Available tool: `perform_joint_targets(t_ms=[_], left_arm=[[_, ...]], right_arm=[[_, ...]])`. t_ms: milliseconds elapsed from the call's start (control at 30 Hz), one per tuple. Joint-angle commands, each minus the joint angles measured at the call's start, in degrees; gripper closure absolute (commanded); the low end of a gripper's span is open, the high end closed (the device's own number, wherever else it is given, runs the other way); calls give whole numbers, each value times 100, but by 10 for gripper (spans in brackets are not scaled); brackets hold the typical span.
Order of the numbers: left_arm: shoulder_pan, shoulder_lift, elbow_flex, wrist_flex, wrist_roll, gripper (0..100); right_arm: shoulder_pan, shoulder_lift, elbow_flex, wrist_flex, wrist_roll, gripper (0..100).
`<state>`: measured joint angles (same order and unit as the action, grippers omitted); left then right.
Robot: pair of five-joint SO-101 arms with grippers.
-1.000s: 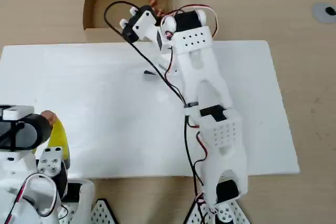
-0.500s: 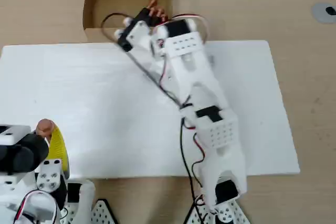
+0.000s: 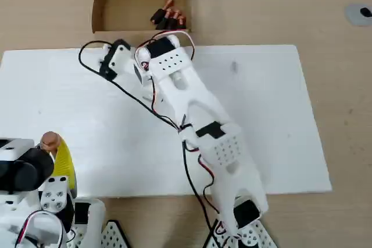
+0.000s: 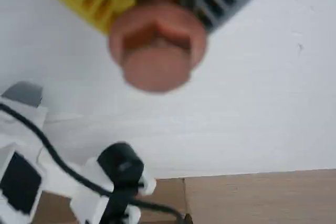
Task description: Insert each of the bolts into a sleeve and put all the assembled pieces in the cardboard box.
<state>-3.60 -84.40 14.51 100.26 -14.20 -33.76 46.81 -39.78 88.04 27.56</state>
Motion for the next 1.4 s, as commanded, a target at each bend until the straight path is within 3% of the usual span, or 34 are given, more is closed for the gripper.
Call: perform_joint_targets(t_ms=[0,100,467,1267,1367], left_arm=[[-62,4,114,18,9,993],[-62,4,185,18,9,993],[-35,-4,396,18,9,993],[-70,-4,387,18,9,993],[-70,-4,387,18,9,993]], right_arm=[[163,268,-189,-352,-35,850],[224,497,-286,-536,-35,850],[277,549,-2202,536,132,849],[998,1358,-2264,308,457,851],[989,1385,-2264,299,413,912]])
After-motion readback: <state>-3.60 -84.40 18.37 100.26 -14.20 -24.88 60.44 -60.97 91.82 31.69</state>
